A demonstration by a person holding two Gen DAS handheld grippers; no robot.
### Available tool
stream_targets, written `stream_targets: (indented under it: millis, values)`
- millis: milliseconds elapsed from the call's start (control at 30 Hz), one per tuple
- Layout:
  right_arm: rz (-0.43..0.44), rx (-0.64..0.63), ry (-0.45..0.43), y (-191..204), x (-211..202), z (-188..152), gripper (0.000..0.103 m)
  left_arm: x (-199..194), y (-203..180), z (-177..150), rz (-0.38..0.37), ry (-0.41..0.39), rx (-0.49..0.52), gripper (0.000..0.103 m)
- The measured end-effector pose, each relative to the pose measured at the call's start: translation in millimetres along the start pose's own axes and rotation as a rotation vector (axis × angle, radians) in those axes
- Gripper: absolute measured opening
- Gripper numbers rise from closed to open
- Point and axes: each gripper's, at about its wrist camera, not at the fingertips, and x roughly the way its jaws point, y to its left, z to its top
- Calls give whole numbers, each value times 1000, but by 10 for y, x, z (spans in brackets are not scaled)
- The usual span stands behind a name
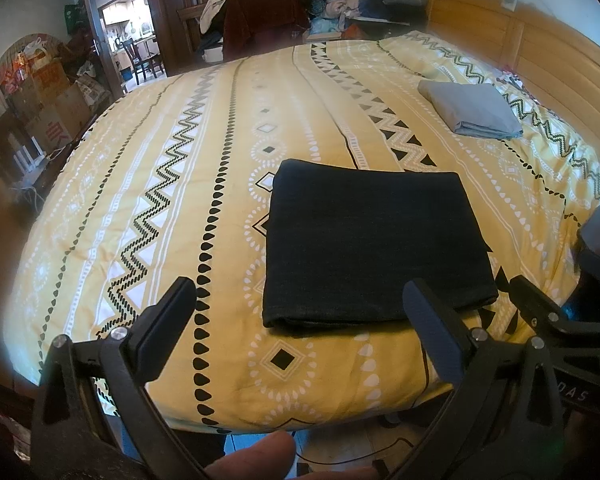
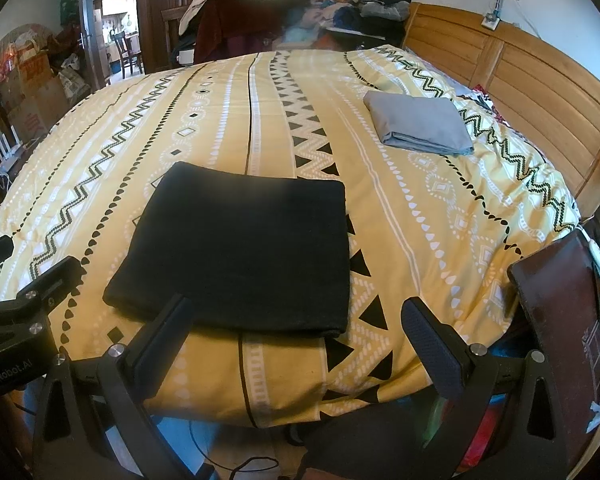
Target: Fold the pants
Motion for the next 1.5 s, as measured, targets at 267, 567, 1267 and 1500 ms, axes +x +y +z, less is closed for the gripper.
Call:
stream_targets:
  millis: [267,567,1267,1500]
  values:
    - [-2,2,0,1,-6,-11,103,2,-24,-11,2,-2,-2,103]
    - [0,3,1,-5,-6,-8,103,-11,-32,-11,3,1,-3,103]
    - [-1,5,5,-15,-7,-12,103,-14,-41,-14,5,1,-10,103]
    - [-1,5,5,-20,-6,-19,103,-14,-43,-15,4,2,-11,103]
